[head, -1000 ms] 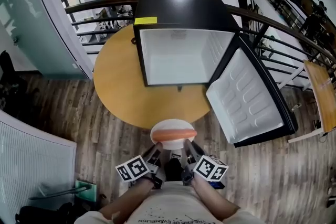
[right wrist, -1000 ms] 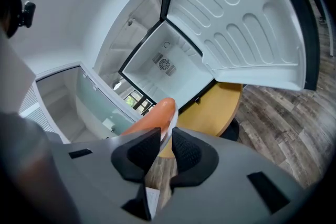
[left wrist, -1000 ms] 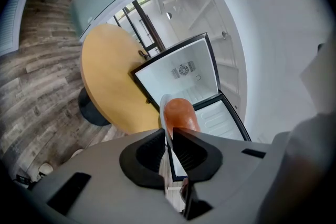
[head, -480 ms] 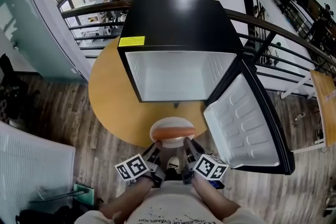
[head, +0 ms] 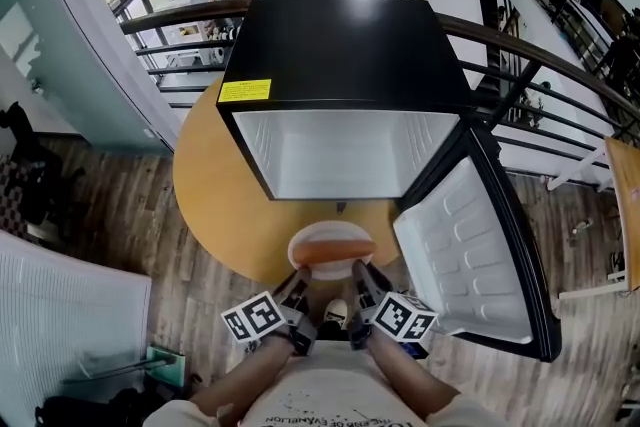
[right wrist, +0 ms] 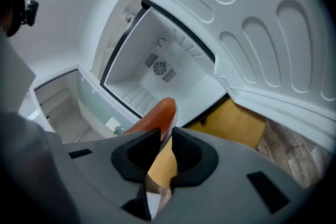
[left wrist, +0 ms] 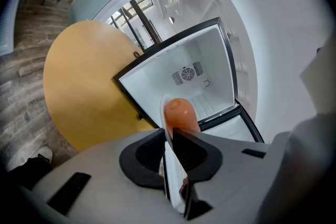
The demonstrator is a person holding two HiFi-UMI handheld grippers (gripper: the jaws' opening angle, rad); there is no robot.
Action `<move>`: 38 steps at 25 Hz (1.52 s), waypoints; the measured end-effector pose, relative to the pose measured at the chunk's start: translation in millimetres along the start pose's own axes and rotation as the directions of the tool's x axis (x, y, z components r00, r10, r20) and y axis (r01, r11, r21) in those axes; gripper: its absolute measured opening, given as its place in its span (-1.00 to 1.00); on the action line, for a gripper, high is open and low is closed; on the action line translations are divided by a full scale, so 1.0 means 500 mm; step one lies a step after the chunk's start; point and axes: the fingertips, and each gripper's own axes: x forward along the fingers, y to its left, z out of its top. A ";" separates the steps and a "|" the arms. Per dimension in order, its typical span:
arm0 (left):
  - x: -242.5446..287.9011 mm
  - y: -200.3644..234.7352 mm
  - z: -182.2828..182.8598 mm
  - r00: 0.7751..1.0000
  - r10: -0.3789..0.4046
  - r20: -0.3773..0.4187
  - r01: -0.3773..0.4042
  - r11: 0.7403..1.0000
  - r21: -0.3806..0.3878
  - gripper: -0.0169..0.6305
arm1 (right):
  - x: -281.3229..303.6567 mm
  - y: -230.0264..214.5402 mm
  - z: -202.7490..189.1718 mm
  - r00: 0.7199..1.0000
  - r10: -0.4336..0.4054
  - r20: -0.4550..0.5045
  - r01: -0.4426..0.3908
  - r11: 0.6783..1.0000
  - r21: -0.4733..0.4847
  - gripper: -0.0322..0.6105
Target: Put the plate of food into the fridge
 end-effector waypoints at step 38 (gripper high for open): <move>0.242 0.055 0.190 0.998 -0.039 -0.043 0.037 0.999 -0.039 -0.77 | 0.248 -0.065 0.124 0.991 -0.078 0.112 0.074 0.996 0.038 -0.65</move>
